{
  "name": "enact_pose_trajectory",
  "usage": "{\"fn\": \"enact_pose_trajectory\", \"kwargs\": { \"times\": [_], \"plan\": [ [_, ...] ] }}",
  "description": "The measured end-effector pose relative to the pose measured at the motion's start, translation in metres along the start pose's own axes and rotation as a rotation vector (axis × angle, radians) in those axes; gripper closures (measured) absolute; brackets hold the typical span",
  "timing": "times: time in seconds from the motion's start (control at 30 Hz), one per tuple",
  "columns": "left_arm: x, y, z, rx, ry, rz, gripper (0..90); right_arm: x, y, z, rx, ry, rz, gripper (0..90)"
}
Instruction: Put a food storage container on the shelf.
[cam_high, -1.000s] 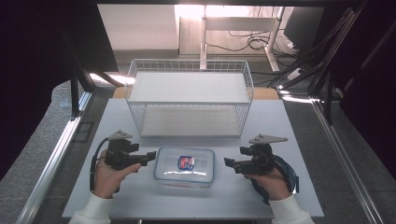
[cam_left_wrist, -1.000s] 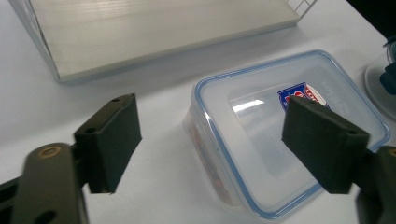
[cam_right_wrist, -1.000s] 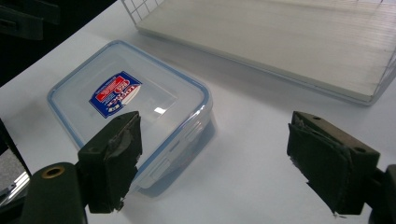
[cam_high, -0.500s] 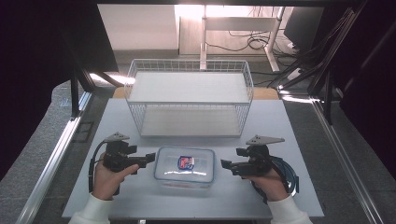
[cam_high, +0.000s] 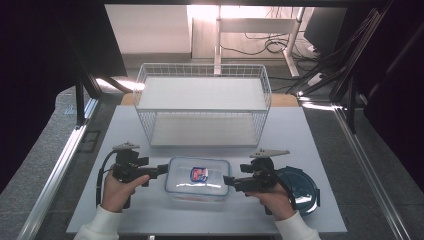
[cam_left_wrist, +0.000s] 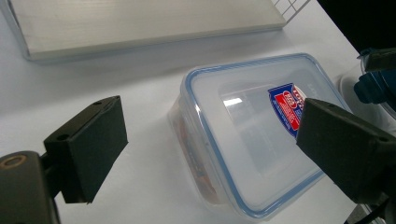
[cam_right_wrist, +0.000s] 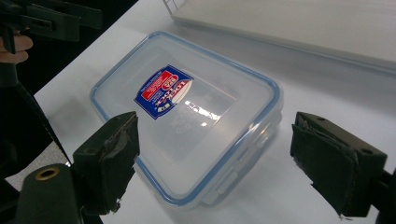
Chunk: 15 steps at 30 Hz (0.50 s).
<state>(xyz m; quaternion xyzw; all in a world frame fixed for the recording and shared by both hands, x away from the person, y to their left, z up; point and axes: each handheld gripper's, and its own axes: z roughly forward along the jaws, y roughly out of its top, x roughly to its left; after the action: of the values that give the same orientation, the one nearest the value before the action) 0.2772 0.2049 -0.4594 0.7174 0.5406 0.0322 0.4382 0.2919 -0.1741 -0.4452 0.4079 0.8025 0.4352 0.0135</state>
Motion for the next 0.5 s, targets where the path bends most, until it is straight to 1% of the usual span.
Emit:
{"fn": "enact_pose_trajectory", "kwargs": {
  "times": [0.03,0.07,0.17,0.2,0.3,0.33,0.37,0.4,0.43,0.47,0.5],
  "plan": [
    [0.0,0.0,0.0,0.0,0.0,0.0,8.1,0.0,0.0,0.0,0.0,0.0,0.0,15.1],
    [0.002,-0.001,0.003,0.005,-0.019,-0.008,8.1,0.002,0.001,0.005,0.007,-0.001,0.017,14.8],
    [0.006,-0.002,0.009,0.02,-0.055,-0.032,8.2,0.003,0.001,0.015,0.022,-0.01,0.038,14.2],
    [0.006,-0.002,0.009,0.02,-0.055,-0.032,8.2,0.003,0.002,0.018,0.029,-0.014,0.051,14.0],
    [0.011,-0.003,0.016,0.03,-0.102,-0.055,8.6,0.001,0.001,0.026,0.026,-0.029,0.086,13.1],
    [0.011,-0.003,0.016,0.03,-0.102,-0.055,8.6,0.0,0.0,0.028,0.028,-0.035,0.097,12.1],
    [0.012,-0.004,0.02,0.037,-0.118,-0.065,8.6,0.0,0.0,0.03,0.032,-0.042,0.108,11.6],
    [0.012,-0.004,0.02,0.037,-0.118,-0.065,8.6,0.0,-0.001,0.031,0.034,-0.047,0.119,11.4],
    [0.013,-0.004,0.022,0.043,-0.117,-0.065,8.6,0.0,-0.001,0.031,0.034,-0.047,0.119,11.4],
    [0.013,-0.005,0.026,0.055,-0.123,-0.067,8.7,0.0,-0.003,0.033,0.043,-0.038,0.138,10.5],
    [0.013,-0.005,0.027,0.058,-0.128,-0.069,8.7,0.0,-0.004,0.035,0.047,-0.038,0.144,10.2]
  ]
}}
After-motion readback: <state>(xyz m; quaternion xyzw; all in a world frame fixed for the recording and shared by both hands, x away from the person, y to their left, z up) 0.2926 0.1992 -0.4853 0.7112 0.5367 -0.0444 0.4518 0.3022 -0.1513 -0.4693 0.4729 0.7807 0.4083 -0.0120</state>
